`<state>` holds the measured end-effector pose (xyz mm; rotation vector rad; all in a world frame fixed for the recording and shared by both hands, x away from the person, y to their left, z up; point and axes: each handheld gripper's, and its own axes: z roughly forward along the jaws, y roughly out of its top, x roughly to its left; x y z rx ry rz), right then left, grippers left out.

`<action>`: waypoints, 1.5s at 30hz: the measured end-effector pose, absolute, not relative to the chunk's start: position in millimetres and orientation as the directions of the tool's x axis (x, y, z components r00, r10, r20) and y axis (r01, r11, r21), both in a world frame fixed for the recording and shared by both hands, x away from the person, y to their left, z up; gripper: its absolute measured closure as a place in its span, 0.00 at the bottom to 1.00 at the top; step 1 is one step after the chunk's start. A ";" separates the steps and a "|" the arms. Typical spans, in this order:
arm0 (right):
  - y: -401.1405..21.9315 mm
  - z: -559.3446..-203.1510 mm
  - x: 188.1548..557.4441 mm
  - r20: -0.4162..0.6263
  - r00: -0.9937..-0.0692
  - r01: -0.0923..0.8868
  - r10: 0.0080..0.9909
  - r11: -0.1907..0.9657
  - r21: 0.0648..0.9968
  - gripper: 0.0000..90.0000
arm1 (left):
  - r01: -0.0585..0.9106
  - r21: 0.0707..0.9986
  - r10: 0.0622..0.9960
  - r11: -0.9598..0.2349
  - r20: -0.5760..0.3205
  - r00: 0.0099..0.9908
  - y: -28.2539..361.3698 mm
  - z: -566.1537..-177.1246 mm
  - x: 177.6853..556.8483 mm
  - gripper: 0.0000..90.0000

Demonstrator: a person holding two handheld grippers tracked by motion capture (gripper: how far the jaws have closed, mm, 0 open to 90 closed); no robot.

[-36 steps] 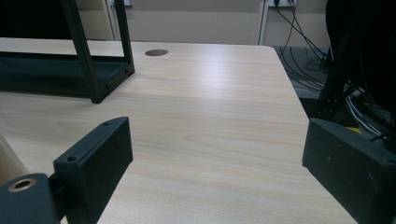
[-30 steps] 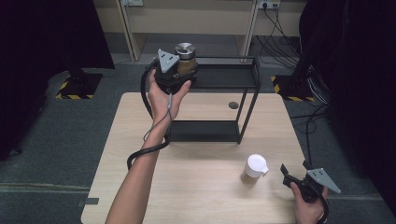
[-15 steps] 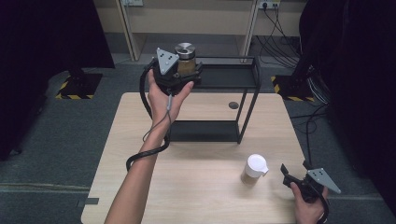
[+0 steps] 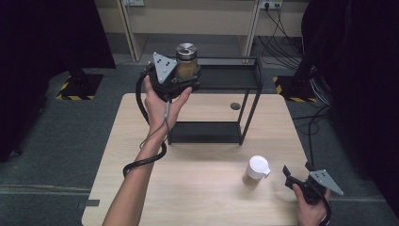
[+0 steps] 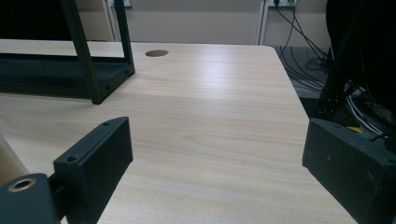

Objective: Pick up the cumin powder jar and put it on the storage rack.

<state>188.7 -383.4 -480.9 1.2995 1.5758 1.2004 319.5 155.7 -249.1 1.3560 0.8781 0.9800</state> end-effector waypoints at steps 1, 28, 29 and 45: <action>-383.4 -480.8 188.8 0.013 -0.200 0.273 0.980 0.043 0.961 0.10 | -0.055 0.998 0.930 -0.035 0.052 0.365 156.2 -249.6 318.4 0.02; -382.2 -480.9 188.4 0.004 -0.200 0.271 0.980 0.051 0.961 0.10 | -0.081 0.995 0.915 -0.051 0.079 0.395 164.7 -289.7 281.8 0.02; -382.4 -481.0 188.4 0.004 -0.200 0.270 0.980 0.051 0.961 0.10 | -0.081 0.995 0.915 -0.053 0.081 0.395 164.4 -290.8 281.3 0.02; -382.2 -481.1 188.3 0.001 -0.200 0.269 0.980 0.054 0.962 0.10 | -0.080 0.994 0.906 -0.077 0.103 0.411 166.9 -315.3 265.9 0.02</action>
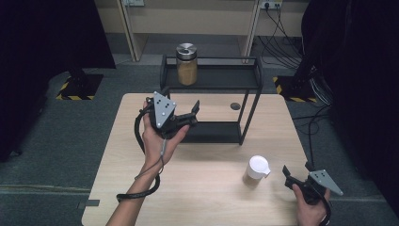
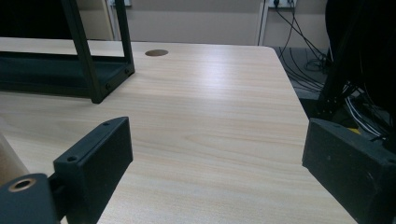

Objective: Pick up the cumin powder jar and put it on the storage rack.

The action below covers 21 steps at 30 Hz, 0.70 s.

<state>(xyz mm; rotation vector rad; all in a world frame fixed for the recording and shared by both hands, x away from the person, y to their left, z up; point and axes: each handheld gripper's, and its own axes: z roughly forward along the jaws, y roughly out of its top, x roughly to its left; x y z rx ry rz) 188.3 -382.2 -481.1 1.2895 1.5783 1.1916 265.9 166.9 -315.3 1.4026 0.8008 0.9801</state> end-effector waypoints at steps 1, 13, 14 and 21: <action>-382.3 -481.3 188.2 0.001 -0.200 0.269 0.980 0.053 0.962 0.10 | -0.080 0.994 0.906 -0.078 0.104 0.411 167.4 -316.6 264.7 0.02; -382.5 -481.5 188.2 0.002 -0.201 0.267 0.980 0.053 0.962 0.10 | -0.079 0.994 0.902 -0.074 0.101 0.420 172.4 -344.6 245.0 0.02; -382.5 -481.5 188.2 0.002 -0.201 0.267 0.980 0.053 0.962 0.10 | -0.076 0.995 0.902 -0.072 0.097 0.421 173.6 -348.5 243.6 0.02; -381.1 -481.3 188.3 -0.006 -0.200 0.267 0.980 0.061 0.962 0.10 | -0.052 0.996 0.902 -0.077 0.091 0.423 181.6 -369.3 237.2 0.02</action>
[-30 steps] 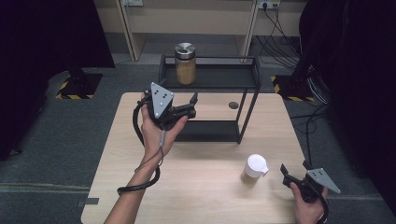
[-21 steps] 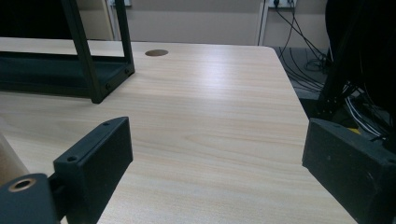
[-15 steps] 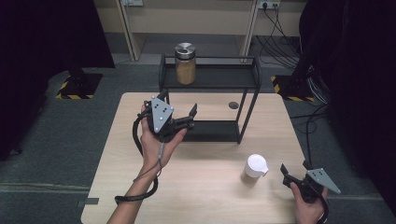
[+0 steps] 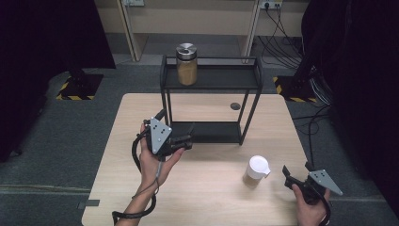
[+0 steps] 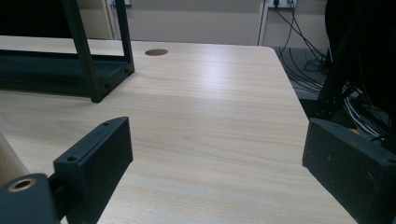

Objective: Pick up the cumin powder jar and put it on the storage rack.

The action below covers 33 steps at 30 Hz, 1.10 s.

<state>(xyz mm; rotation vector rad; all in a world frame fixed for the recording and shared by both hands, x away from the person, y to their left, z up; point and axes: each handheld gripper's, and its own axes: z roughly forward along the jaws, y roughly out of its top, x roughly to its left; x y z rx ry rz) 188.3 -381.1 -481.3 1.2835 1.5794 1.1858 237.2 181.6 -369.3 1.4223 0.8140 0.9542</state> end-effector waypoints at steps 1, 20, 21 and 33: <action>-381.2 -481.4 188.2 -0.005 -0.199 0.267 0.980 0.059 0.962 0.10 | -0.048 0.996 0.902 -0.077 0.091 0.422 182.4 -370.5 236.7 0.02; -380.9 -481.5 188.0 -0.008 -0.200 0.266 0.980 0.062 0.962 0.10 | 0.032 0.994 0.892 -0.100 0.075 0.447 194.2 -413.3 228.3 0.02; -380.9 -481.6 187.9 -0.008 -0.200 0.265 0.980 0.062 0.962 0.10 | 0.037 0.994 0.891 -0.105 0.078 0.447 194.0 -416.4 227.3 0.02; -380.7 -481.4 188.0 -0.009 -0.199 0.266 0.980 0.063 0.962 0.10 | 0.052 0.995 0.883 -0.091 0.056 0.466 191.3 -445.9 222.6 0.02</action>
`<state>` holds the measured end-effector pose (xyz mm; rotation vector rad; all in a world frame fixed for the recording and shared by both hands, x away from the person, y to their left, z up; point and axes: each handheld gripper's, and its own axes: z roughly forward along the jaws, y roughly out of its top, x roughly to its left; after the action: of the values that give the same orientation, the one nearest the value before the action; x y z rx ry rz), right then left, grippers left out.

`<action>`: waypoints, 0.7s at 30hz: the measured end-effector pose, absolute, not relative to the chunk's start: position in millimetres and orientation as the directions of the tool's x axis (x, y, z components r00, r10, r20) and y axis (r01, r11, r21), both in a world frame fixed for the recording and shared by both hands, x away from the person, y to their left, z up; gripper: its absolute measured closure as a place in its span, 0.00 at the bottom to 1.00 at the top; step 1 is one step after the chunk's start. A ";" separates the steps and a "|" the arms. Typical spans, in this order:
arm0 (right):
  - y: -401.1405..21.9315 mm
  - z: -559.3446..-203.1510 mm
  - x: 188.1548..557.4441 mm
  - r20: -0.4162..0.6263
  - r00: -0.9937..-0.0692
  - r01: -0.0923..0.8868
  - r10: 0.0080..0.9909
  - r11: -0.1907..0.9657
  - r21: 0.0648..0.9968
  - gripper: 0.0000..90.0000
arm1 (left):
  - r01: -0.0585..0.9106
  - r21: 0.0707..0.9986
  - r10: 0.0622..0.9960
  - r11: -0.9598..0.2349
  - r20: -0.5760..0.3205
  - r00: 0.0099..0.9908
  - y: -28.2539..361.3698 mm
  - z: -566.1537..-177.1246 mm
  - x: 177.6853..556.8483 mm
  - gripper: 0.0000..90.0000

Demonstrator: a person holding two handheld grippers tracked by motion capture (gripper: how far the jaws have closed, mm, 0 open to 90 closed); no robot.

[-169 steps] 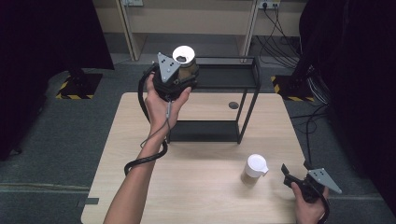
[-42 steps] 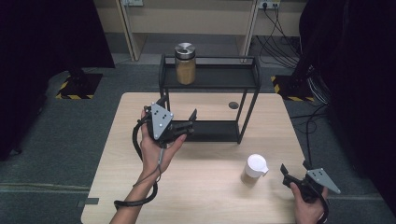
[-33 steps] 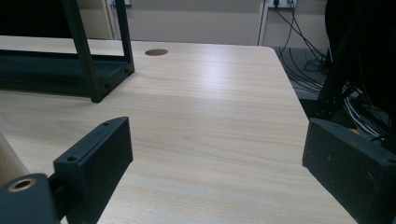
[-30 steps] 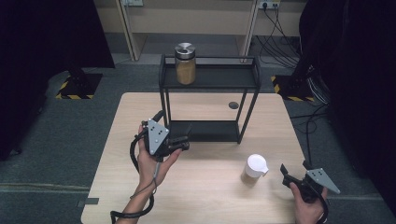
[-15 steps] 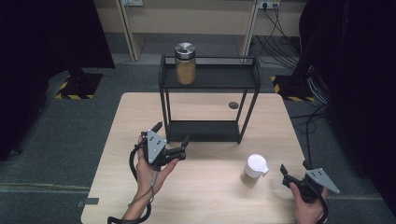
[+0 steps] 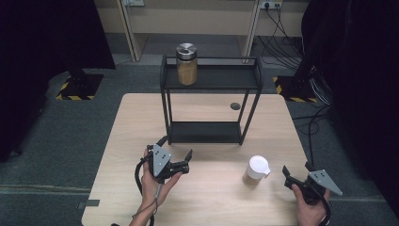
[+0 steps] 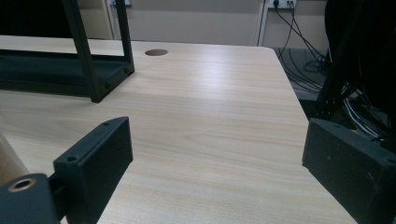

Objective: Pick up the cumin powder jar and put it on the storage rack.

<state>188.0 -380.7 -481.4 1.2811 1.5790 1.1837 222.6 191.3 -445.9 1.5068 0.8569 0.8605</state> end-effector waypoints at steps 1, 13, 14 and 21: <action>-380.8 -481.4 188.0 -0.009 -0.200 0.266 0.980 0.063 0.962 0.10 | 0.056 0.995 0.884 -0.088 0.052 0.465 191.5 -448.1 222.1 0.02; -380.4 -481.2 188.2 -0.011 -0.200 0.267 0.980 0.066 0.961 0.10 | 0.111 0.989 0.884 -0.095 0.032 0.467 195.1 -477.4 216.9 0.03; -380.4 -481.2 188.2 -0.011 -0.200 0.267 0.980 0.065 0.961 0.10 | 0.120 0.989 0.883 -0.090 0.023 0.470 195.5 -479.0 216.9 0.03; -382.0 -481.7 188.0 -0.005 -0.203 0.265 0.979 0.059 0.963 0.10 | 0.177 0.981 0.883 -0.074 -0.018 0.468 198.4 -488.5 216.3 0.03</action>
<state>188.0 -382.0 -481.7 1.2807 1.5793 1.1912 216.3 198.4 -488.5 1.5593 0.9539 0.7623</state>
